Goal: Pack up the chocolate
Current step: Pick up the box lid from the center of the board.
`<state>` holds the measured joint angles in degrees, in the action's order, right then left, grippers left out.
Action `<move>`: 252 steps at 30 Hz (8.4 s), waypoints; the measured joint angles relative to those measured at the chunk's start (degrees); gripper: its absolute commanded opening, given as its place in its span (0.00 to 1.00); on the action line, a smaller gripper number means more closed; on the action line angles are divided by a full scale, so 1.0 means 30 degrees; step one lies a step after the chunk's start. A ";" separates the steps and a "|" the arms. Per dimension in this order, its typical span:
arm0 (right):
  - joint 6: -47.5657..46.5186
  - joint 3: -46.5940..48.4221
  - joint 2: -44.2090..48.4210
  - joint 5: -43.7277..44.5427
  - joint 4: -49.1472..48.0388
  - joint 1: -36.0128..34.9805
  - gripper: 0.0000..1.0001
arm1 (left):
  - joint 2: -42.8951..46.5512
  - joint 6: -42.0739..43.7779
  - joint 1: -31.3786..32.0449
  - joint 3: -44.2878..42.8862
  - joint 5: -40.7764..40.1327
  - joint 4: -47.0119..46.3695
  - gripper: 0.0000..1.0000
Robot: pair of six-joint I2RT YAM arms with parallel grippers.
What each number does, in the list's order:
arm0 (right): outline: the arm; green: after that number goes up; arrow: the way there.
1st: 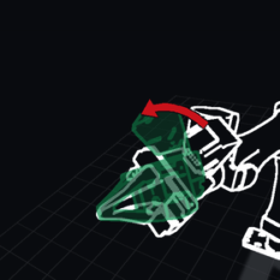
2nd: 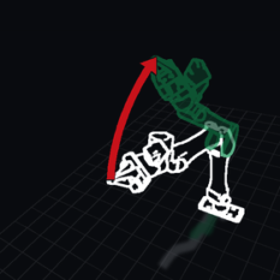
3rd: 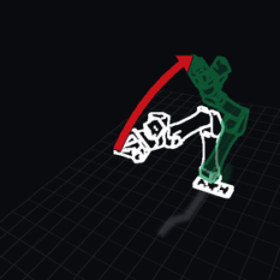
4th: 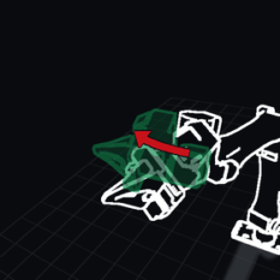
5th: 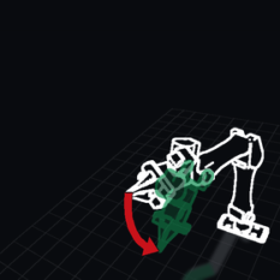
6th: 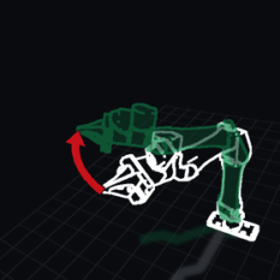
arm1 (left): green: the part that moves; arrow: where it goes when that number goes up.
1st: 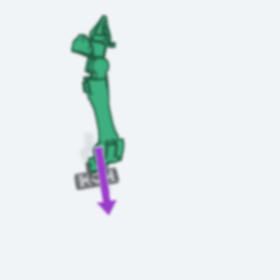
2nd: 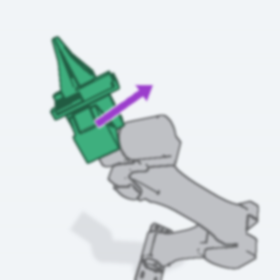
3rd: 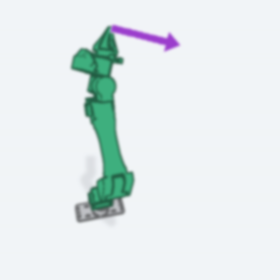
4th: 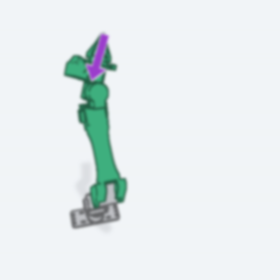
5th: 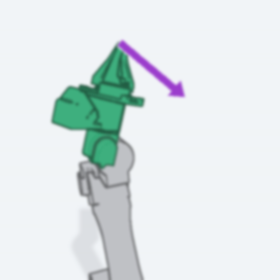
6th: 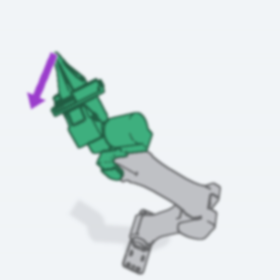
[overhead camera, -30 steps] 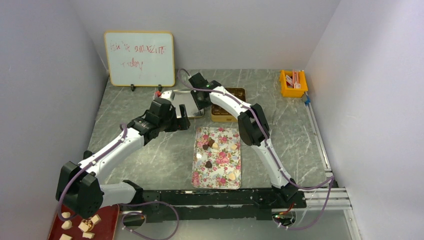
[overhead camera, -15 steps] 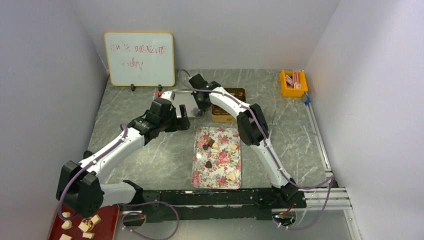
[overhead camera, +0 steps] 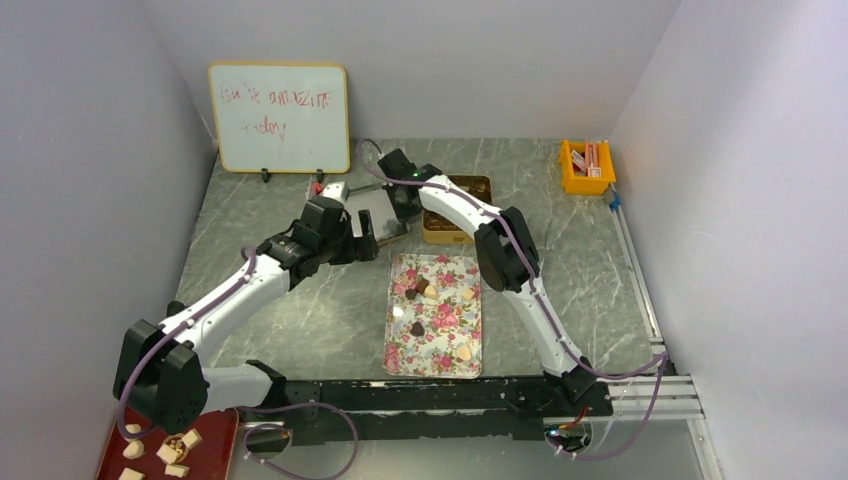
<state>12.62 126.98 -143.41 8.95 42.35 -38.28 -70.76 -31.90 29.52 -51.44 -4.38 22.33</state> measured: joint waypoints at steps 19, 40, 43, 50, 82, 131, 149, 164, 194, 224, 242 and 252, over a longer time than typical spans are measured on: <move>0.0138 -0.0335 0.3789 0.0401 -0.0219 -0.0189 0.00 | 0.0036 -0.0736 -0.0007 0.0000 -0.2608 0.0845 1.00; 0.0168 -0.5697 0.9646 -0.0284 0.0291 -0.0189 0.00 | 0.0211 -0.2871 -0.1217 0.0124 -0.4626 -0.0583 1.00; 0.0226 -0.6375 1.0229 -0.0641 0.0313 -0.0189 0.00 | -0.0051 -0.3279 -0.1406 0.0124 -0.4218 -0.1115 1.00; 0.0605 -0.7672 1.1198 -0.1450 0.0299 -0.0189 0.00 | -0.1078 -0.4306 -0.1486 0.0233 -0.2820 -0.2397 1.00; 0.1224 -1.0462 1.3063 -0.2229 0.0146 -0.0233 0.00 | 0.0335 -1.0142 -0.1821 0.2929 -0.1763 -0.4197 0.30; 0.2397 -1.3806 1.3202 -0.2572 -0.3089 -0.0772 0.14 | 0.1610 -0.6484 -0.2157 0.0758 -0.2499 -0.3942 0.05; 0.2521 -1.3690 1.2590 -0.2659 -0.3694 -0.0867 0.34 | 0.1610 -0.5588 -0.2149 0.0474 -0.2331 -0.4095 0.05; 0.2025 -1.2240 1.2437 -0.2353 -0.3738 -0.0867 0.42 | 0.1588 -0.5523 -0.2149 0.0415 -0.2324 -0.4218 0.05; -0.3242 -1.1081 1.4630 -0.0328 -0.4685 -0.2164 0.50 | 0.0372 -0.5238 -0.2135 -0.0707 -0.1974 -0.3971 0.05; -1.3988 -2.1740 2.0954 1.3376 -1.2291 -1.2662 0.57 | -0.3155 -0.5333 -0.2157 -0.7614 0.2324 0.1268 0.05; -1.6451 -2.2243 1.9482 1.4484 -1.6961 -1.1584 0.49 | -0.2739 -0.5690 -0.2157 -0.7599 0.4051 0.2011 0.05; -1.6094 -2.2192 1.9190 1.2721 -1.5671 -1.0484 0.03 | -0.2455 -0.6186 -0.2280 -0.7635 0.4459 0.1399 0.05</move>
<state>-35.66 60.40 -85.84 47.11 -4.67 -69.73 -78.13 -50.46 22.68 -74.35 8.99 26.52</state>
